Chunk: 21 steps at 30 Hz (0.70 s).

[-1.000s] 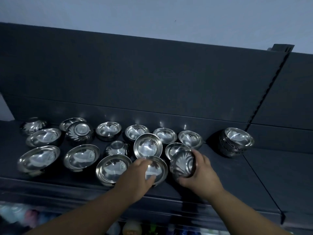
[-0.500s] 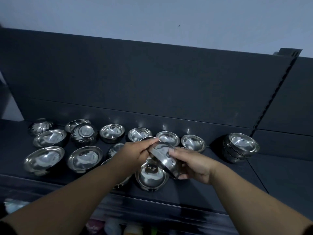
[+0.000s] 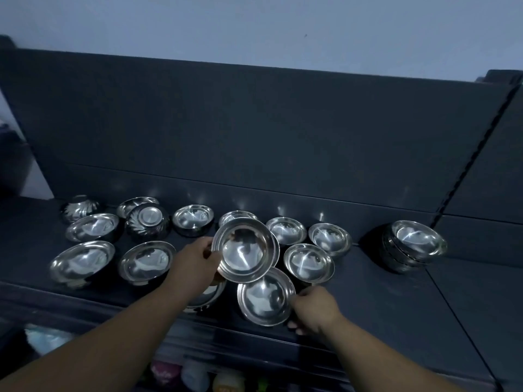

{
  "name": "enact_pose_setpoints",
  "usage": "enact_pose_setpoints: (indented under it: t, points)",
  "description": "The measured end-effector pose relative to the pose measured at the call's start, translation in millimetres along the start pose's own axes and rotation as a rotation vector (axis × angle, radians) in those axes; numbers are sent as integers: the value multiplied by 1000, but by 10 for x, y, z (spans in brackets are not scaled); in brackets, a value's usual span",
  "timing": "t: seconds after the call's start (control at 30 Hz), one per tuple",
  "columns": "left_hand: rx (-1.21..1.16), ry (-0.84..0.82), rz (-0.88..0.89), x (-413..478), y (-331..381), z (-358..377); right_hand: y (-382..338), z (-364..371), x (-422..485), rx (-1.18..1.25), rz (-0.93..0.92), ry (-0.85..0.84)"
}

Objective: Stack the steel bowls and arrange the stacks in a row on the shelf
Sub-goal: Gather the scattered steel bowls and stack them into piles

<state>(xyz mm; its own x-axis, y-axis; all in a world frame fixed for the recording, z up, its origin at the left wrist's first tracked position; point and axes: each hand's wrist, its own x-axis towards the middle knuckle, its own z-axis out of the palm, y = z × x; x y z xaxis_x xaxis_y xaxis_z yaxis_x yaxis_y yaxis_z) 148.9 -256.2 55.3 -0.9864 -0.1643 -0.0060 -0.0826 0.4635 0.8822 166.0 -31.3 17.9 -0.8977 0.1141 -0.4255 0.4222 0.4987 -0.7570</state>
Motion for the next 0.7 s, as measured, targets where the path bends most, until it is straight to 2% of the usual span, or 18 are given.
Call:
enact_pose_setpoints:
  t: [0.13, 0.27, 0.47, 0.7]
  points:
    - [-195, 14, -51, -46, 124, 143, 89, -352, -69, -155, -132, 184]
    - [-296, -19, -70, -34, 250, 398, 291, -803, -66, 8, -118, 334]
    - [-332, -244, -74, -154, 429, 979, 498, -1322, -147, 220, -123, 477]
    - [-371, -496, -247, -377, 666, 1799, 743, -1621, -190, 182, -158, 548]
